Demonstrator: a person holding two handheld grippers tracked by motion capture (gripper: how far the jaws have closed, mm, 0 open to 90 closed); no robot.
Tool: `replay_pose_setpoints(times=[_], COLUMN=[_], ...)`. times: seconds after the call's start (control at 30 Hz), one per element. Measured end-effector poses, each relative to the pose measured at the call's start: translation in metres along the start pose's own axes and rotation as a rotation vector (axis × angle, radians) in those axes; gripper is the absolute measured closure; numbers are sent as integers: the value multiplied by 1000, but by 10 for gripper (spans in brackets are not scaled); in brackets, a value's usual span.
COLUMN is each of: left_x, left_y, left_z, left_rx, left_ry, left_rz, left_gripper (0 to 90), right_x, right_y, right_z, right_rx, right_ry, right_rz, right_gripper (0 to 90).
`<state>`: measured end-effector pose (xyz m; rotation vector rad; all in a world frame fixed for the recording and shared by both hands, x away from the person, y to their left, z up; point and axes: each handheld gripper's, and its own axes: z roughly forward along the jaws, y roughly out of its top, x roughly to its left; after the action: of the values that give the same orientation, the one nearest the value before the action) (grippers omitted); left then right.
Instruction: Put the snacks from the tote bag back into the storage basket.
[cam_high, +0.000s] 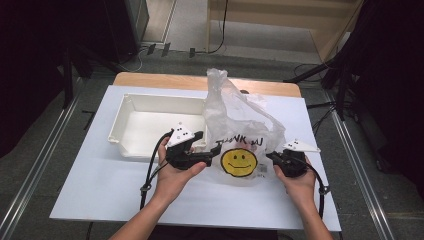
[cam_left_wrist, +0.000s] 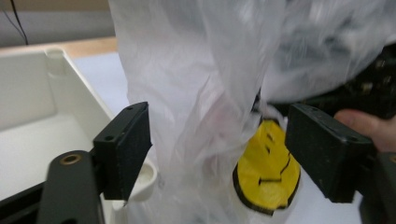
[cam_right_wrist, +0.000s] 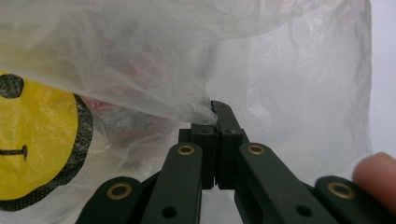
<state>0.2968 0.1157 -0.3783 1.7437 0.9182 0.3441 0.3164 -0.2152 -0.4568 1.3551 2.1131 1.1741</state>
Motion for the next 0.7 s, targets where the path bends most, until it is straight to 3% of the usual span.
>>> replay_pose_setpoints(times=[0.03,0.17,0.27,0.3,0.37,0.5,0.53,0.57,0.6,0.7], left_x=[-3,-7,-6,-5,-1,9,11,12,12,11], left_y=[5,9,9,7,6,5,4,2,2,-3], left_z=[-5,-10,-10,-12,-13,-11,-9,-5,-5,3], left_rx=[-45,-98,-124,-162,-189,-163,-147,-114,-114,-72], left_ry=[0,-16,-19,-2,-6,-37,-40,-45,-45,-45], left_rz=[5,19,36,40,14,-14,-14,-6,-6,1], left_gripper=[210,248,398,489,560,746,860,886,900,900], right_x=[1,4,8,9,11,11,10,9,9,6], right_y=[-1,-4,-6,-7,-8,-10,-11,-11,-11,-9], right_z=[-1,-3,-4,-4,-6,-9,-11,-12,-12,-17], right_rx=[3,10,25,28,32,28,22,18,18,-17], right_ry=[4,17,21,25,24,31,32,35,35,56], right_rz=[-7,-28,-70,-74,-88,-109,-110,-106,-106,-66], right_gripper=[900,900,900,899,888,877,842,811,811,656])
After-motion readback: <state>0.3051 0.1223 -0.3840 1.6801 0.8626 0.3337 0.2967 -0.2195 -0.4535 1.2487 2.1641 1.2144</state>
